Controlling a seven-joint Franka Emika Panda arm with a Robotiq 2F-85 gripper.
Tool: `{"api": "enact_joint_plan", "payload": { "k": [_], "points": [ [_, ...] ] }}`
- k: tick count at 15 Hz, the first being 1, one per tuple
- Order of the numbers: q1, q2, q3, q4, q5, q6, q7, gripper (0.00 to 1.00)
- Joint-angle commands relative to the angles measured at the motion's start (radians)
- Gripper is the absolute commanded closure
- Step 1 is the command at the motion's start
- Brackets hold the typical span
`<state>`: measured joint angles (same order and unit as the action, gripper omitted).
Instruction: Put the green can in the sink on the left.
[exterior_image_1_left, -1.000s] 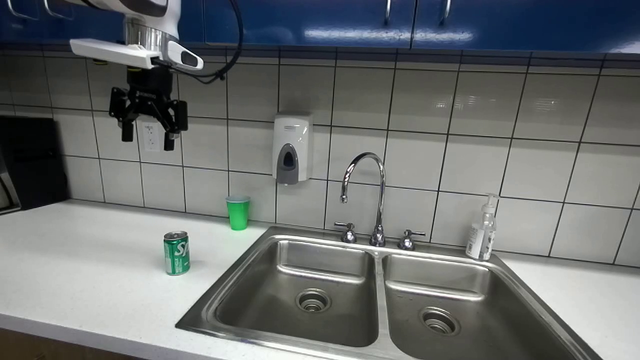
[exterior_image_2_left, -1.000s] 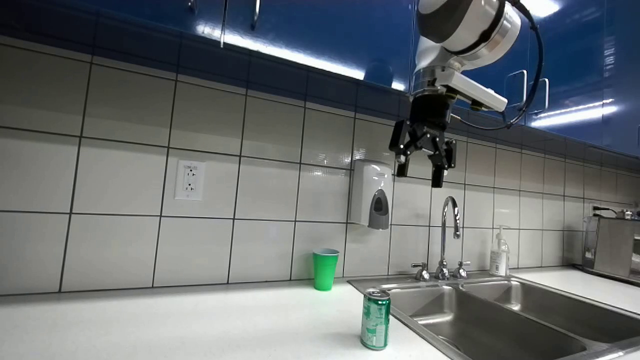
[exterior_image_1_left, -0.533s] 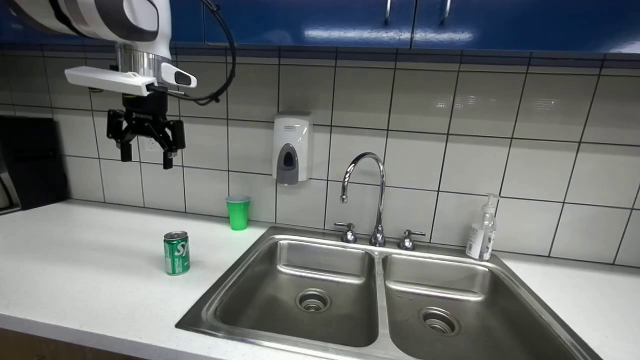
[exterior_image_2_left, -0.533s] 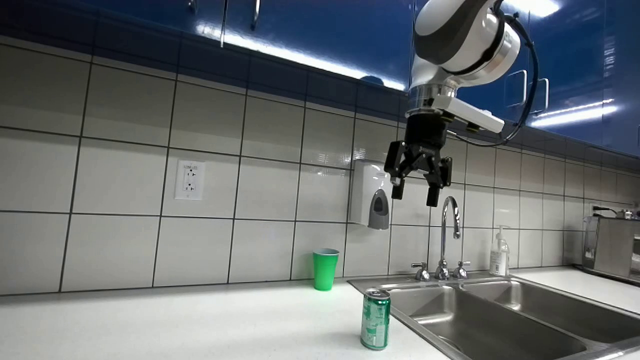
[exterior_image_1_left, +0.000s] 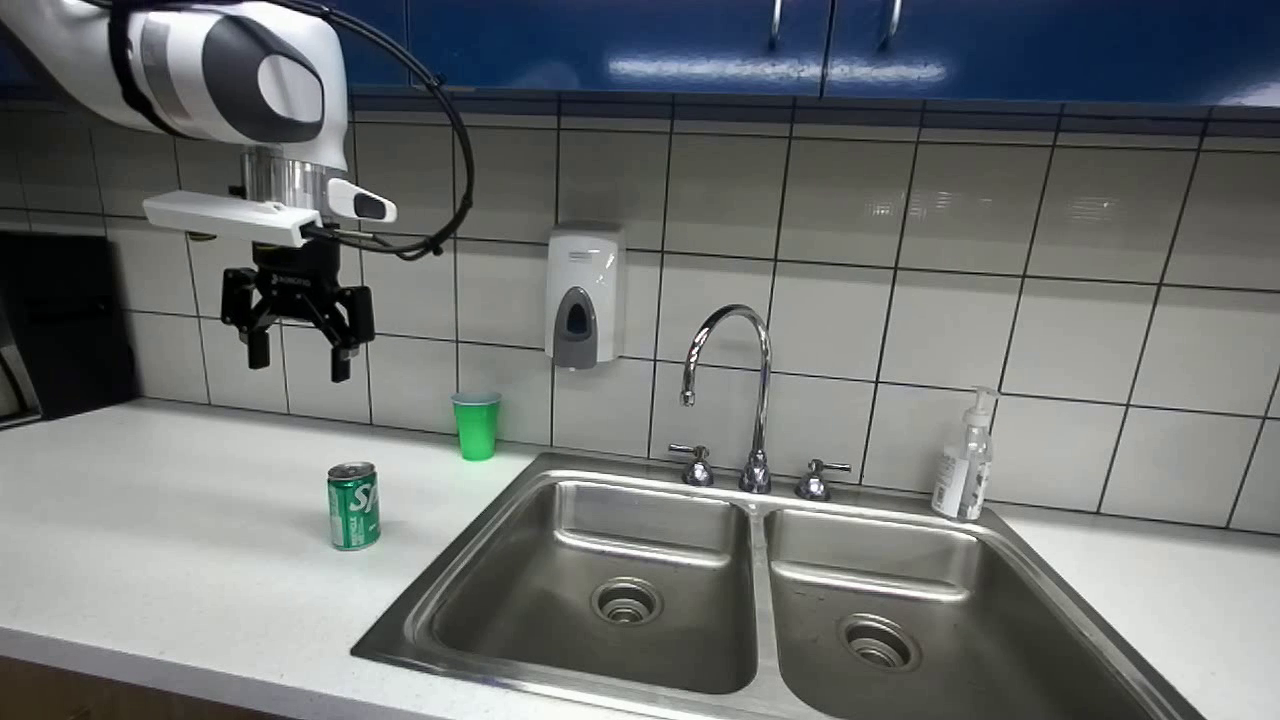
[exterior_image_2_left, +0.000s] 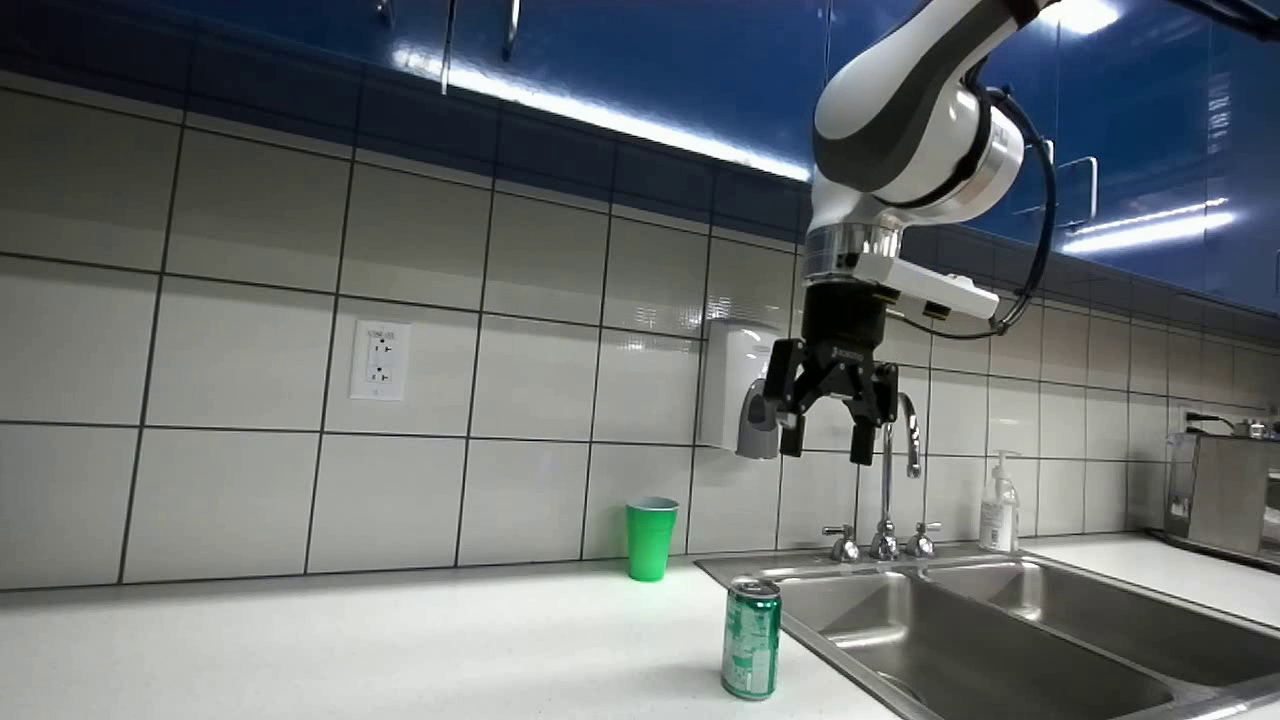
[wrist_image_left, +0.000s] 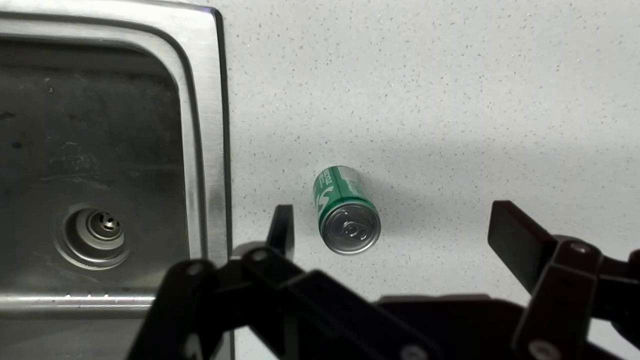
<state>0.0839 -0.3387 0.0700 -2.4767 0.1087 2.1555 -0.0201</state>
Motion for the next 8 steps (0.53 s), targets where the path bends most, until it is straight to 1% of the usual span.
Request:
{"api": "enact_joint_plan", "payload": {
  "k": [1, 8],
  "points": [
    [-0.002, 0.067, 0.011, 0.007, -0.027, 0.05, 0.021, 0.0],
    [0.008, 0.208, 0.03, 0.033, -0.044, 0.133, 0.037, 0.0]
  ]
}}
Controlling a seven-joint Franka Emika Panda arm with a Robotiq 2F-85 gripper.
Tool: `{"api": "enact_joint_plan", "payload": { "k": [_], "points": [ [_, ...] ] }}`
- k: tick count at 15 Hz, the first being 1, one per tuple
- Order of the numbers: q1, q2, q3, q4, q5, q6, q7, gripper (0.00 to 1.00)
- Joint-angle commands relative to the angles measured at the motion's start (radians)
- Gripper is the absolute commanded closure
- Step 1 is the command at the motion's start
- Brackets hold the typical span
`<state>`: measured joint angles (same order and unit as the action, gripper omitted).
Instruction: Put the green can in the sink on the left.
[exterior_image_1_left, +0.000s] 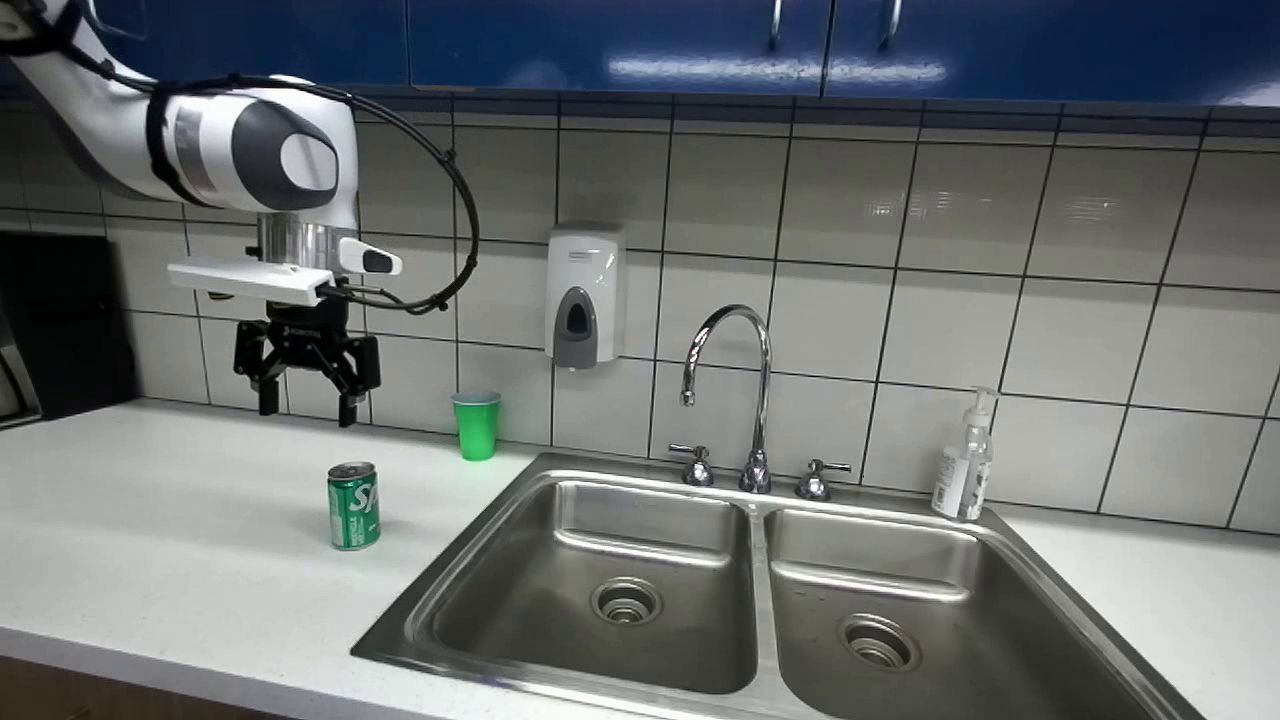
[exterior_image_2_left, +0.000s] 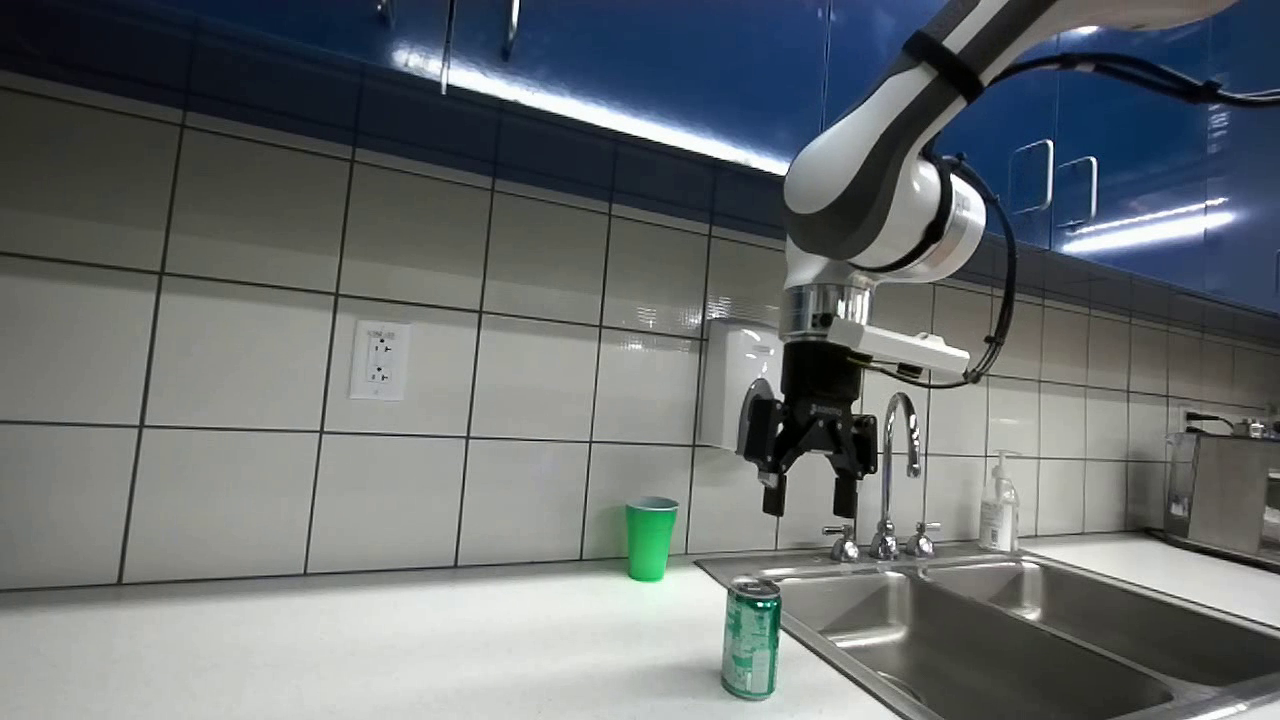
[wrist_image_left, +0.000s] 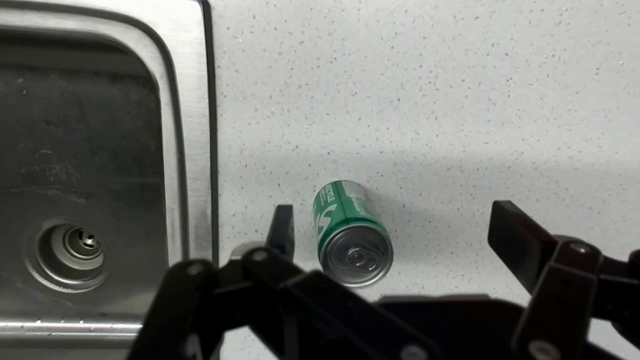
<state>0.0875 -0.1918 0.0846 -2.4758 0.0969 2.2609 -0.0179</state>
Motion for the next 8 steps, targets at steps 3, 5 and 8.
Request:
{"api": "enact_joint_plan", "payload": {
  "k": [3, 5, 8],
  "points": [
    [0.008, 0.117, 0.019, 0.047, -0.046, 0.055, 0.043, 0.0],
    [0.009, 0.148, 0.018, 0.057, -0.053, 0.066, 0.045, 0.0],
    [0.008, 0.186, 0.014, 0.07, -0.063, 0.073, 0.046, 0.0]
  ]
}}
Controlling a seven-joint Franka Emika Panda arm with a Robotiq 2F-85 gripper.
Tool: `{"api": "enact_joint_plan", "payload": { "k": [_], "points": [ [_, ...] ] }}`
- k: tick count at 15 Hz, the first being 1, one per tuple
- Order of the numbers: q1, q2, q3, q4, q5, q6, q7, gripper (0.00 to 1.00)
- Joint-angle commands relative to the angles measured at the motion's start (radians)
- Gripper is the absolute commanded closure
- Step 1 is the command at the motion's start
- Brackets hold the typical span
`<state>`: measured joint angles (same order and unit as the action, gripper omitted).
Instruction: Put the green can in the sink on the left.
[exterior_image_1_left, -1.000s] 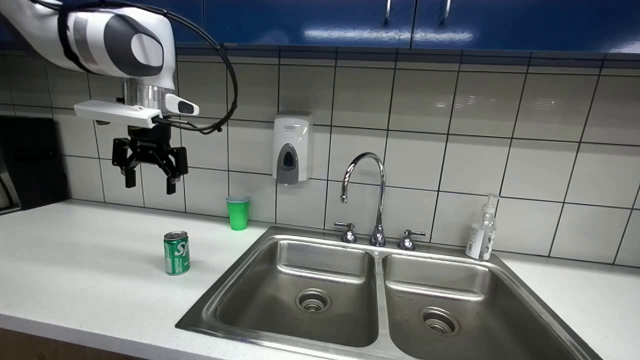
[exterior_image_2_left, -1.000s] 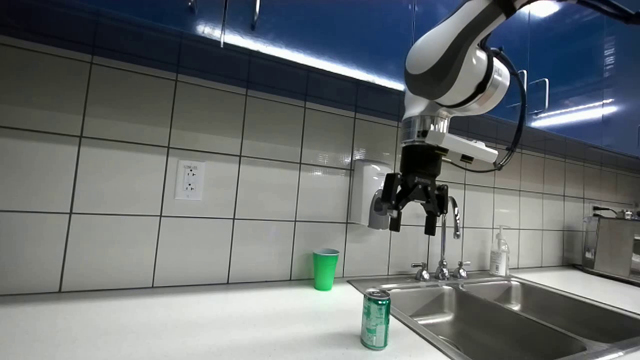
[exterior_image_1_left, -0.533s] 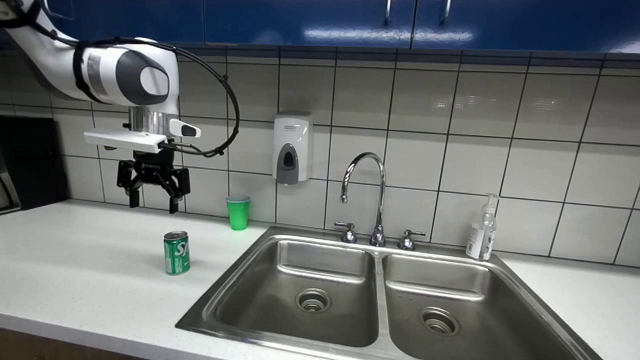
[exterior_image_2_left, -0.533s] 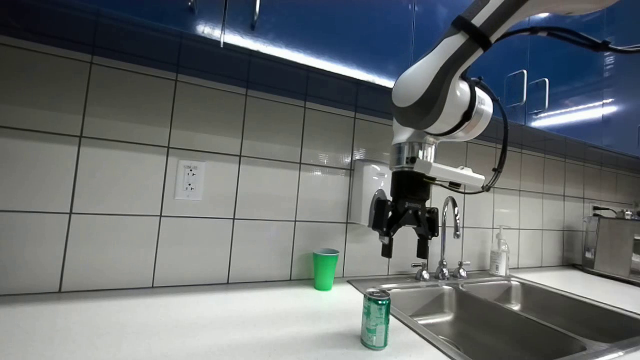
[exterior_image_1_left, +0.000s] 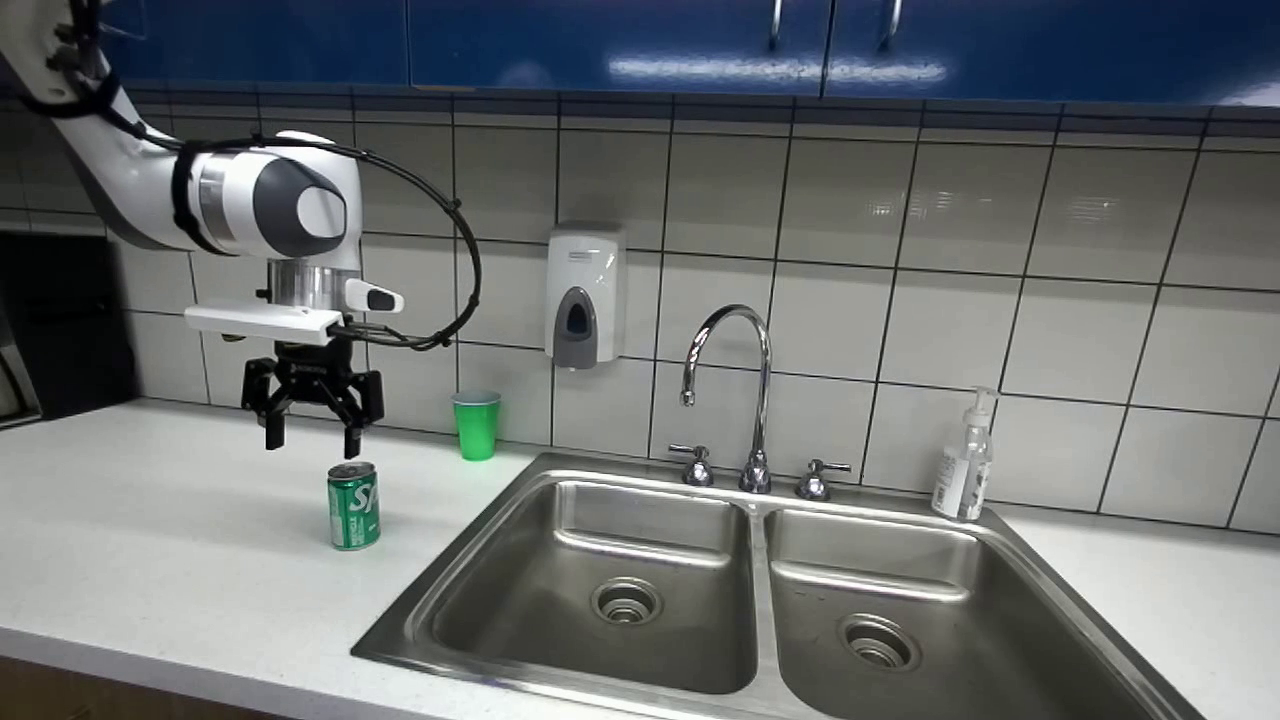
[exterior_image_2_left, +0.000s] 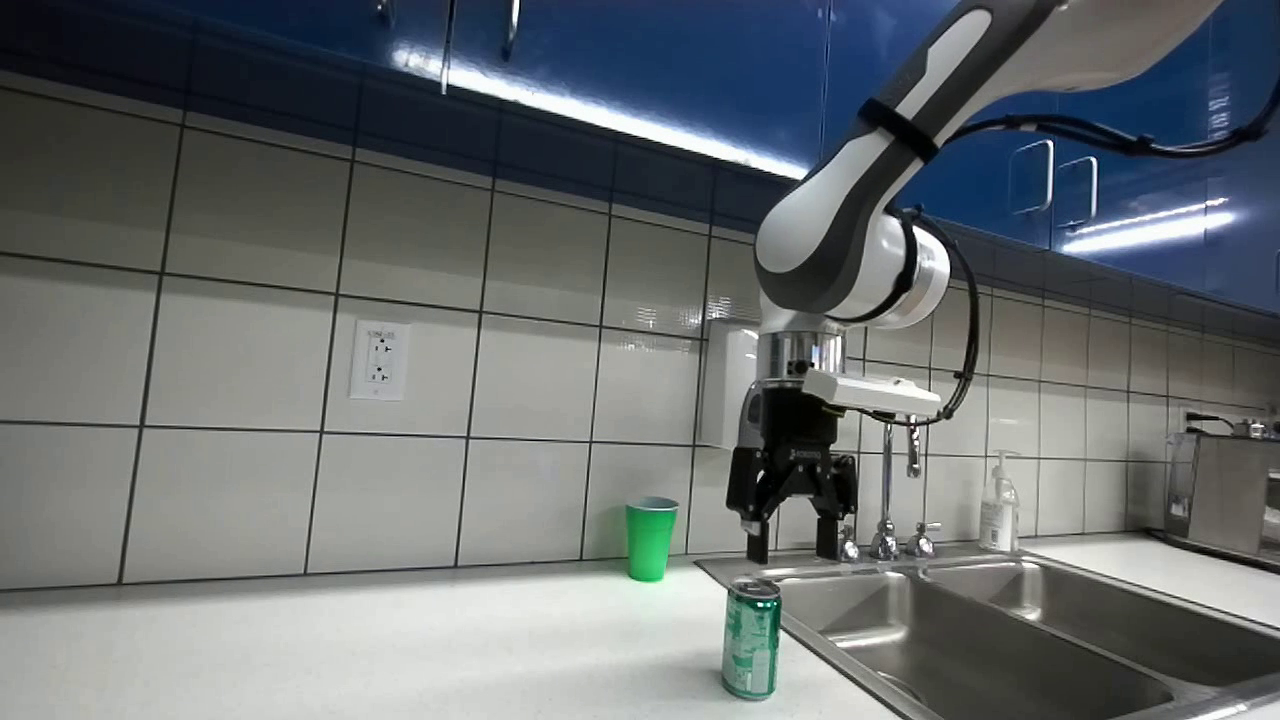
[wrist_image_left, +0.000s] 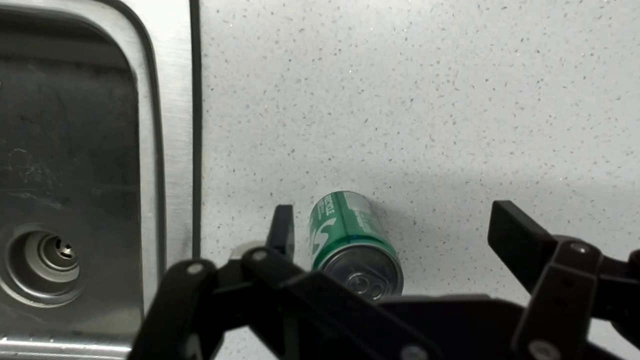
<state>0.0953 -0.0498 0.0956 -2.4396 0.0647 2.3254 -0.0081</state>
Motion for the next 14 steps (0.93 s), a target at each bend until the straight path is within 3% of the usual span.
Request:
{"api": "enact_joint_plan", "payload": {
  "k": [1, 14],
  "points": [
    [0.0, 0.057, 0.002, 0.038, -0.032, 0.01, 0.035, 0.0],
    [0.001, 0.207, -0.011, 0.082, -0.061, 0.058, 0.037, 0.0]
  ]
}}
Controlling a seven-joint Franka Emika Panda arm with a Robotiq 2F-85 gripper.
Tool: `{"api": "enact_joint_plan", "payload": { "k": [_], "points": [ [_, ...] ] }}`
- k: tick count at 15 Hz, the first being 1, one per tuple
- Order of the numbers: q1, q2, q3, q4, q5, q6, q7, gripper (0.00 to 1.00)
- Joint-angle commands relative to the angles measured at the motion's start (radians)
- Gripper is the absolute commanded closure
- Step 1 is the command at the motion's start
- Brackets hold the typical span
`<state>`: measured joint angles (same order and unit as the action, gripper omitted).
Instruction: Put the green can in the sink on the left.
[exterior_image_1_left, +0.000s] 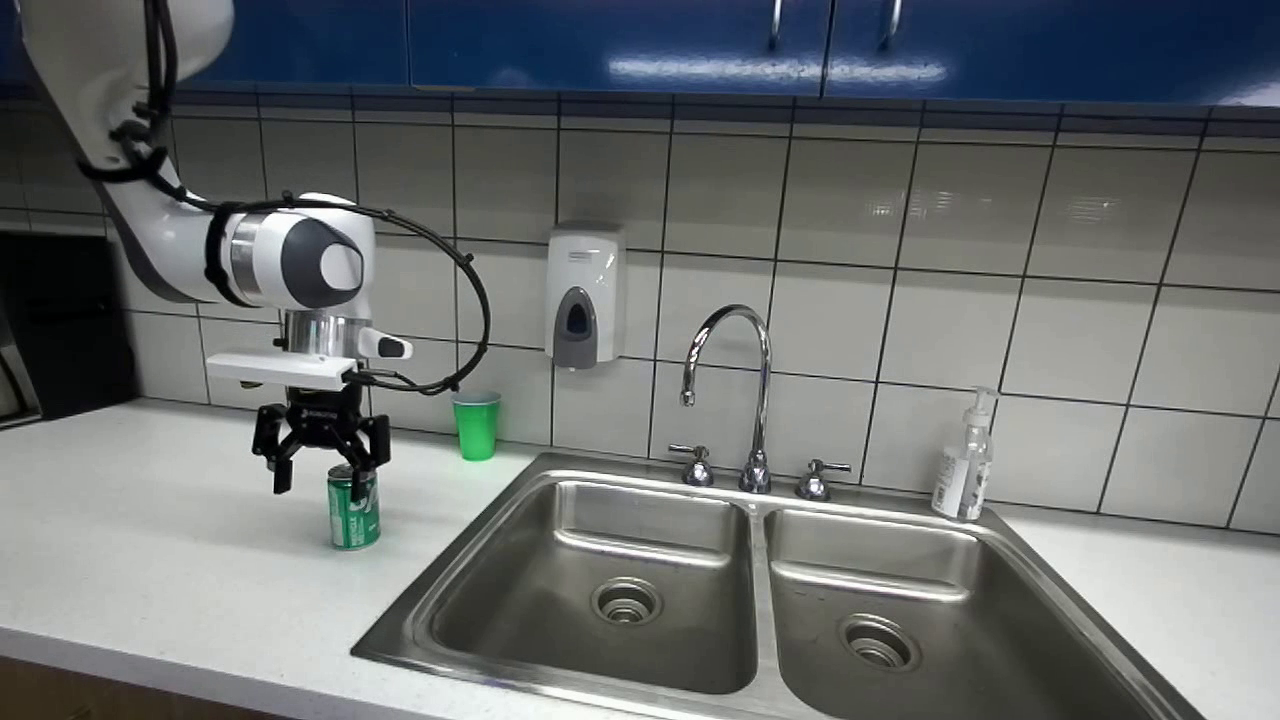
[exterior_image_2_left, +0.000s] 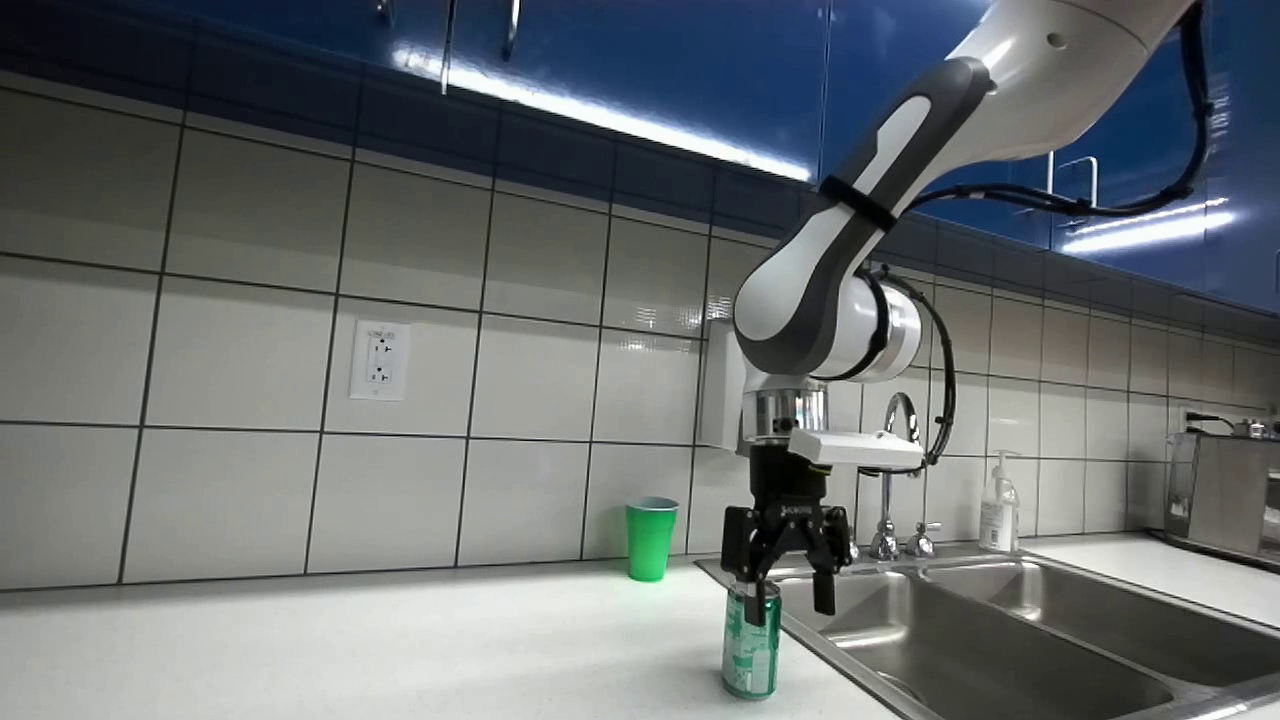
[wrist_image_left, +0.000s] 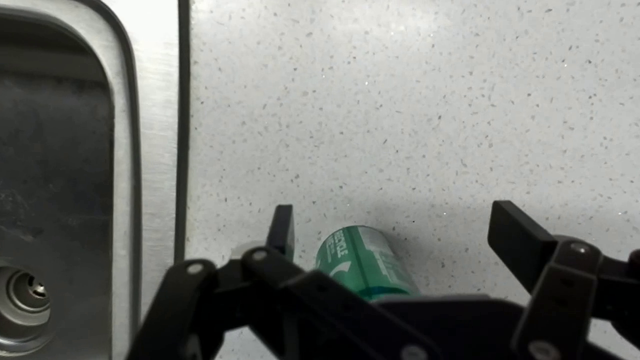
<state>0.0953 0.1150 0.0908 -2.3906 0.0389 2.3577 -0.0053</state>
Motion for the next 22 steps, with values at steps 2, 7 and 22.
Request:
{"api": "enact_joint_plan", "payload": {
  "k": [2, 7, 22],
  "points": [
    [0.001, 0.067, -0.01, 0.048, -0.045, 0.051, 0.032, 0.0],
    [0.002, 0.124, -0.027, 0.085, -0.08, 0.094, 0.037, 0.0],
    [0.001, 0.216, -0.036, 0.149, -0.072, 0.115, 0.022, 0.57]
  ]
}}
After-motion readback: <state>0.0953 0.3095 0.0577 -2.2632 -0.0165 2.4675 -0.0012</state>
